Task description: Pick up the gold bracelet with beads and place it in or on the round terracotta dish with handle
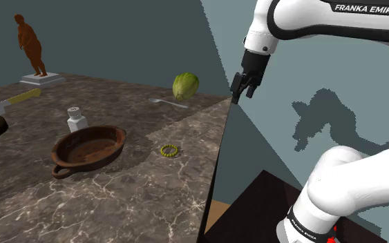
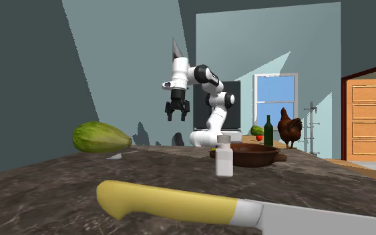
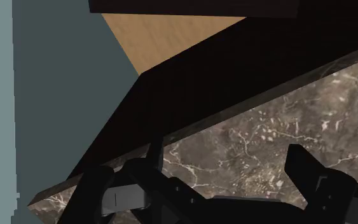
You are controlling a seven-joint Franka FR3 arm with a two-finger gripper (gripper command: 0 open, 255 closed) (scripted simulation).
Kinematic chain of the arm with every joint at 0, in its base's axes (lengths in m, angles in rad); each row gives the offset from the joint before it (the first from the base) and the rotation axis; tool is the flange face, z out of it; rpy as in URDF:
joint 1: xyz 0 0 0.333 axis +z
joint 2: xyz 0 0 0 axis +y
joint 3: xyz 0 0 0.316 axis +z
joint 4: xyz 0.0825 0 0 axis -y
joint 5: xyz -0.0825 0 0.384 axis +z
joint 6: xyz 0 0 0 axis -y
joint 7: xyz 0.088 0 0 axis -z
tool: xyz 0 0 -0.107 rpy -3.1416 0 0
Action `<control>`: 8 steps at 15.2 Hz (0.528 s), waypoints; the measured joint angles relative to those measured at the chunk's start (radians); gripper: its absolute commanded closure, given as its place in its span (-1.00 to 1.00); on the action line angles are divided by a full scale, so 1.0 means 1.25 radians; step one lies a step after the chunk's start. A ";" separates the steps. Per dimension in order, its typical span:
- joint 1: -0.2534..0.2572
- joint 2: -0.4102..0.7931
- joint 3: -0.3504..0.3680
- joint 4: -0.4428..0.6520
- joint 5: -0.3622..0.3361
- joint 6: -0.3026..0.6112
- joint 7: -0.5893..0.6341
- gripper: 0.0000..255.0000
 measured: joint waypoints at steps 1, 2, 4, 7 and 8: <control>0.000 0.000 0.000 0.000 0.000 0.000 0.000 -1.00; 0.004 0.001 0.007 -0.002 0.005 0.004 0.004 -1.00; 0.018 0.016 0.029 -0.005 0.020 0.022 0.016 -1.00; 0.043 0.047 0.071 -0.002 0.048 0.052 0.039 -1.00; 0.051 0.059 0.083 -0.004 0.056 0.066 0.045 -1.00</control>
